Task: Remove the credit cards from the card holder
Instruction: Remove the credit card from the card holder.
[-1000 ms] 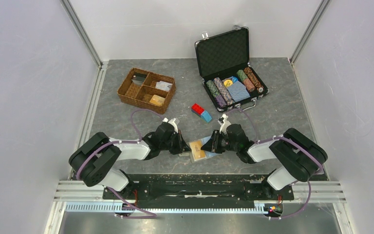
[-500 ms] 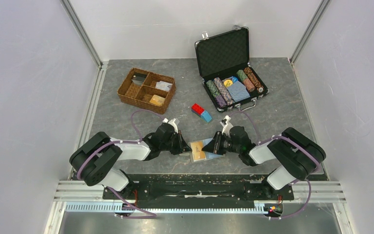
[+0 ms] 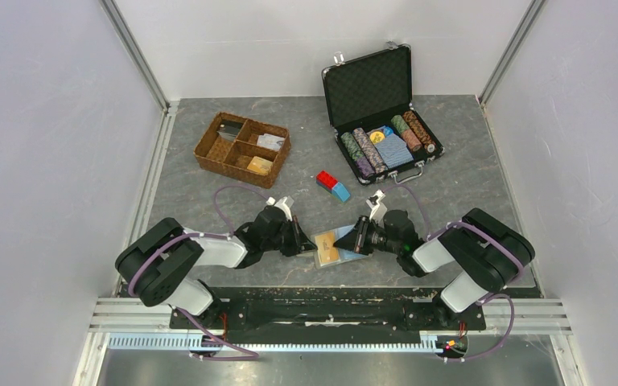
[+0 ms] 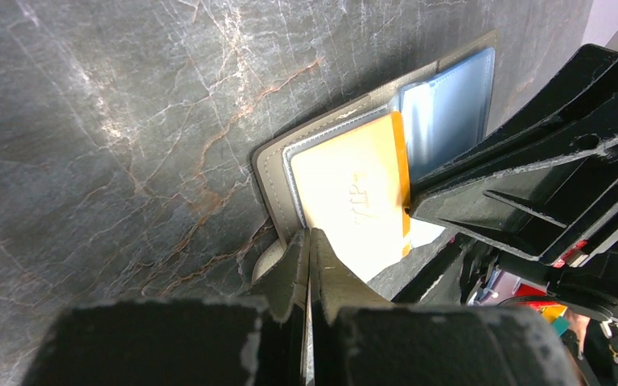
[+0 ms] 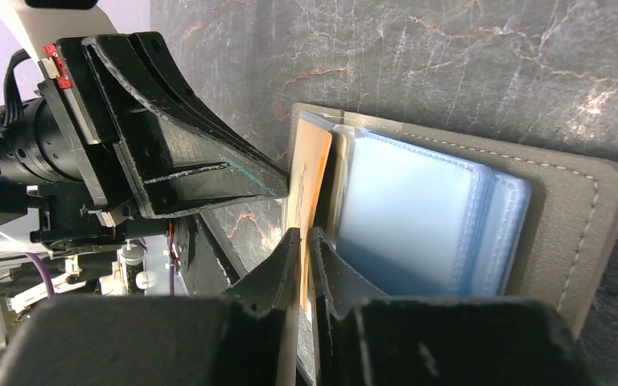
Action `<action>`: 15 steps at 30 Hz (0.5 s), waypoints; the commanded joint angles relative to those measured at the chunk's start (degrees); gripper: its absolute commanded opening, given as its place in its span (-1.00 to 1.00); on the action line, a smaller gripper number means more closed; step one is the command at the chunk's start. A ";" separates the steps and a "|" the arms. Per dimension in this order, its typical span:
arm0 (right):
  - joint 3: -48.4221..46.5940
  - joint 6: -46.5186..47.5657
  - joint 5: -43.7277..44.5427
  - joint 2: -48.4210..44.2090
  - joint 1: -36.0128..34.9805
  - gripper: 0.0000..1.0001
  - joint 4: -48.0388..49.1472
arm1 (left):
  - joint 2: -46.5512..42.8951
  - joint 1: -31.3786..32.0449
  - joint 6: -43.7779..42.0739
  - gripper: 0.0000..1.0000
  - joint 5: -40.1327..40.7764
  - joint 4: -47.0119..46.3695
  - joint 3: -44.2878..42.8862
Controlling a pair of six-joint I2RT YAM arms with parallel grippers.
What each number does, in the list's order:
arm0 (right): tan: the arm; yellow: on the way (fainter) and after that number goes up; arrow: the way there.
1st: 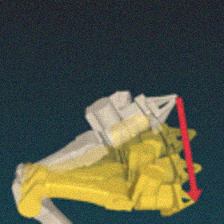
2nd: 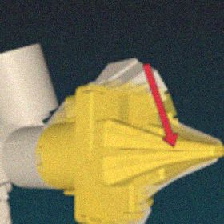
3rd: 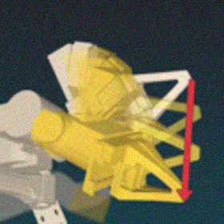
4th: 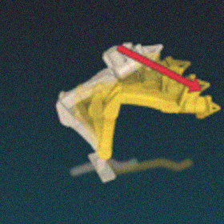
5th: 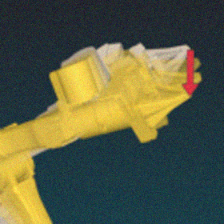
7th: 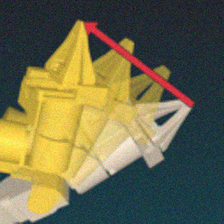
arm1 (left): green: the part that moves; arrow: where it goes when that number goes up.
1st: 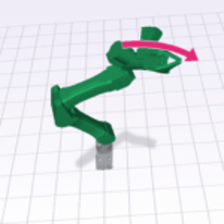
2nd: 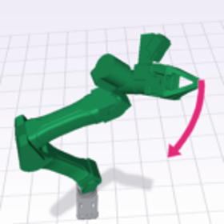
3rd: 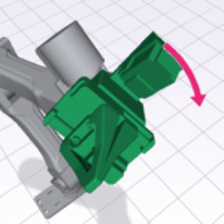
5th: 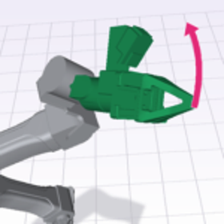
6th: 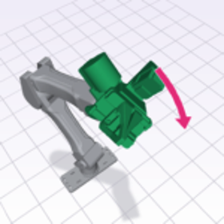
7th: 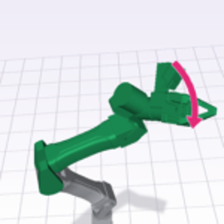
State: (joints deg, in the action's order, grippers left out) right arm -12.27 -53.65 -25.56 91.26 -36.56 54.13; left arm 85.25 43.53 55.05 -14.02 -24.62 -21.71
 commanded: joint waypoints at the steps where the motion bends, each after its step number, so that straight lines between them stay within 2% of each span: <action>1: -0.67 -1.03 -2.61 0.59 -0.80 -0.87 5.44 | 2.74 2.02 2.08 -0.95 -1.89 3.72 2.29; 3: -0.78 -0.80 -2.48 0.65 -0.72 -1.00 5.03 | 2.86 2.02 2.04 -0.95 -1.71 3.78 2.38; 8: -0.78 0.96 -1.49 -0.75 -0.60 -1.00 1.55 | 3.41 2.09 1.49 -0.95 -0.78 5.02 2.06; 15: -0.25 4.88 1.15 -6.26 0.73 -1.00 -8.42 | 2.90 2.00 -1.54 -0.95 2.97 12.07 -0.02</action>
State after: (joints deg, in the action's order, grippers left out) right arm -12.27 -51.64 -24.84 88.66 -36.34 49.60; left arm 85.69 43.77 56.29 -13.58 -24.67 -21.91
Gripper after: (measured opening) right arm 0.005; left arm 0.030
